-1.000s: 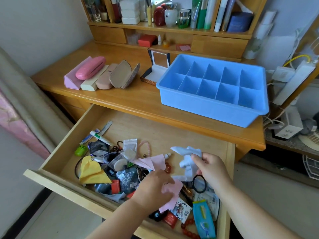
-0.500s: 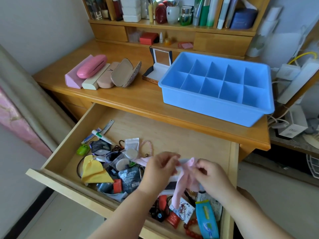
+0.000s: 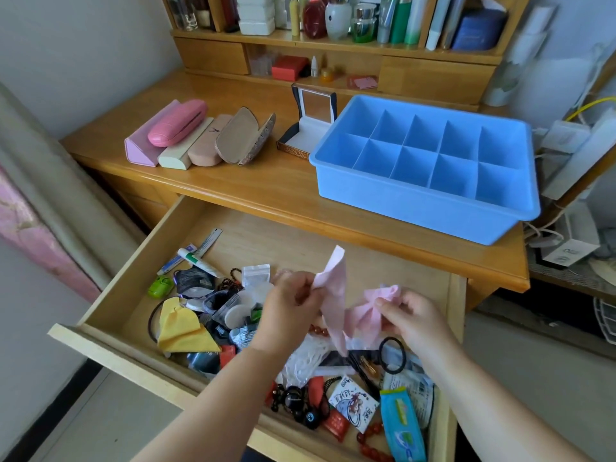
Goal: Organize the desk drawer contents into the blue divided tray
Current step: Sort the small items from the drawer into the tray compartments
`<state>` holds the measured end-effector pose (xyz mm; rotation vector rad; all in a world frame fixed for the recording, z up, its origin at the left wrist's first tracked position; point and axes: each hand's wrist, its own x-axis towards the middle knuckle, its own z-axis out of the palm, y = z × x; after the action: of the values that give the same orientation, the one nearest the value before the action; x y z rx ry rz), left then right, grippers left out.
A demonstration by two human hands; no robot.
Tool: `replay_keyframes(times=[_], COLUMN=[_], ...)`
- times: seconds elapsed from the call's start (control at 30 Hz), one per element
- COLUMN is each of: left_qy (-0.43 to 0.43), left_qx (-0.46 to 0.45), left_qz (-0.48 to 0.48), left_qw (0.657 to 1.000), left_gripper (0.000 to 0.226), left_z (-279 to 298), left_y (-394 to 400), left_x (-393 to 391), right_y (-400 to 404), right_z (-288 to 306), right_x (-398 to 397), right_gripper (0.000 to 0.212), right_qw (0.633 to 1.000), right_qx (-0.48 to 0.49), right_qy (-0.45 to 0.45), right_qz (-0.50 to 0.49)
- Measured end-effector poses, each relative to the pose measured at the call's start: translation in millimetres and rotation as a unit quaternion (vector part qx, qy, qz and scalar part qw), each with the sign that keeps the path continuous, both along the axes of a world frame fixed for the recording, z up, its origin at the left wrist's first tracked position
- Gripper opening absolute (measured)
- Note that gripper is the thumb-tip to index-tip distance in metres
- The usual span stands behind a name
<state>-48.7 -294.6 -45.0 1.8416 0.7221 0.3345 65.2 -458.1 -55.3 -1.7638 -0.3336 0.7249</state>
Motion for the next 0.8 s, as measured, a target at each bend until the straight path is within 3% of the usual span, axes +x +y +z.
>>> replay_keyframes(times=[0.07,0.17,0.27,0.33,0.43,0.53,0.67,0.73,0.8], left_qy=[-0.006,0.005,-0.012,-0.016,-0.025,-0.125,-0.246,-0.229,-0.16], left_qx=[-0.042,0.063,0.152,0.145,0.084,0.028,0.046,0.059,0.075], left_qz=[-0.048,-0.109,-0.093,-0.061,0.001,0.071,0.121,0.111,0.071], left_qw=[0.998,0.992,0.984,0.987,0.996,0.989,0.961,0.965,0.982], left_gripper=[0.018,0.043,0.034,0.026,0.008,0.024,0.03,0.028,0.028], left_z=[4.6,-1.9,-2.6,-1.5,13.0,47.9,95.4,102.3,96.2], left_y=[-17.1,-29.8,-26.8,-18.7,0.4,33.3,97.8,124.2,142.7], left_x=[-2.5,-10.7,-16.8,-19.9,-19.6,-12.2,24.7,51.4,76.9], right_y=[10.7,20.3,26.9,33.4,40.9,36.7,21.0,15.6,10.4], right_z=[4.9,13.4,24.8,29.3,25.7,17.6,1.1,-7.1,-15.9], right_x=[-9.7,-18.6,-26.4,-33.3,-35.7,-21.0,-1.8,2.1,5.5], right_gripper=[0.009,0.007,0.011,0.015,0.023,0.026,0.023,0.023,0.022], right_qw=[0.999,0.995,0.984,0.977,0.981,0.986,0.988,0.987,0.985], right_qx=[0.021,0.044,0.059,0.069,0.072,0.018,-0.047,-0.071,-0.089], right_qy=[0.01,-0.01,-0.048,-0.071,-0.107,-0.128,-0.114,-0.112,-0.106], right_qz=[0.034,0.094,0.164,0.186,0.145,0.104,0.093,0.094,0.1])
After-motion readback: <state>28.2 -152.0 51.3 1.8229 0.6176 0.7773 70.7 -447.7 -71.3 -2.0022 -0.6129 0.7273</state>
